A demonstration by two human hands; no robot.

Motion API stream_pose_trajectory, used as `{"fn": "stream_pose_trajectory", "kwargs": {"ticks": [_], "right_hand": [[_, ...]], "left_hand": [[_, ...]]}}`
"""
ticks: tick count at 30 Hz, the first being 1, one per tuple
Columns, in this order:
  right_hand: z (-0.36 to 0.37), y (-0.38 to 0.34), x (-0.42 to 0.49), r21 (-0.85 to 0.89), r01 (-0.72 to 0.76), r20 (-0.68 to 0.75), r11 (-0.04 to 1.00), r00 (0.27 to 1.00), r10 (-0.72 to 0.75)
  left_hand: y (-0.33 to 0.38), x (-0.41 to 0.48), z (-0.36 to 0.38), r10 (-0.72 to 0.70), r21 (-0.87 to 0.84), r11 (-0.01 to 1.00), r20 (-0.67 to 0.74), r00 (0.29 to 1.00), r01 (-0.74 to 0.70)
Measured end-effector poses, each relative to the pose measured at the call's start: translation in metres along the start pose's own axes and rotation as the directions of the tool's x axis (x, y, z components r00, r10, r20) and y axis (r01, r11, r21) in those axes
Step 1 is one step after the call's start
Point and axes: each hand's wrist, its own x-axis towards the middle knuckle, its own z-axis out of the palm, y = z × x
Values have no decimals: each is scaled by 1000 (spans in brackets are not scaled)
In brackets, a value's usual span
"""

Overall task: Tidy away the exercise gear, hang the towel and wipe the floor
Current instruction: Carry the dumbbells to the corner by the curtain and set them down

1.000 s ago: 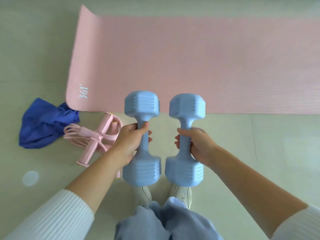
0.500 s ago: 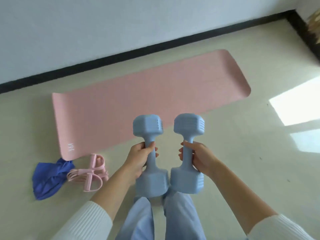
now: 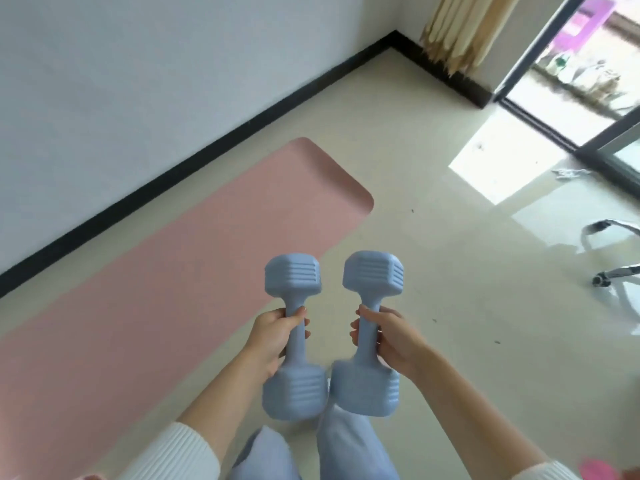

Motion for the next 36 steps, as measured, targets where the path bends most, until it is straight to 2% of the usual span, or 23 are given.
{"fn": "stream_pose_trajectory", "kwargs": {"ticks": [7, 14, 29, 36], "right_hand": [[-110, -157, 38, 101, 77, -115, 992, 991, -65], [-197, -339, 128, 152, 193, -208, 969, 965, -159], [-394, -713, 329, 233, 222, -354, 947, 926, -130], [-474, -874, 436, 226, 150, -380, 962, 923, -55]], "left_hand": [[132, 66, 155, 27, 53, 998, 103, 994, -33], [289, 176, 307, 74, 165, 981, 177, 981, -104], [603, 406, 626, 47, 309, 943, 246, 968, -125], [733, 511, 761, 41, 379, 915, 248, 968, -136]]}}
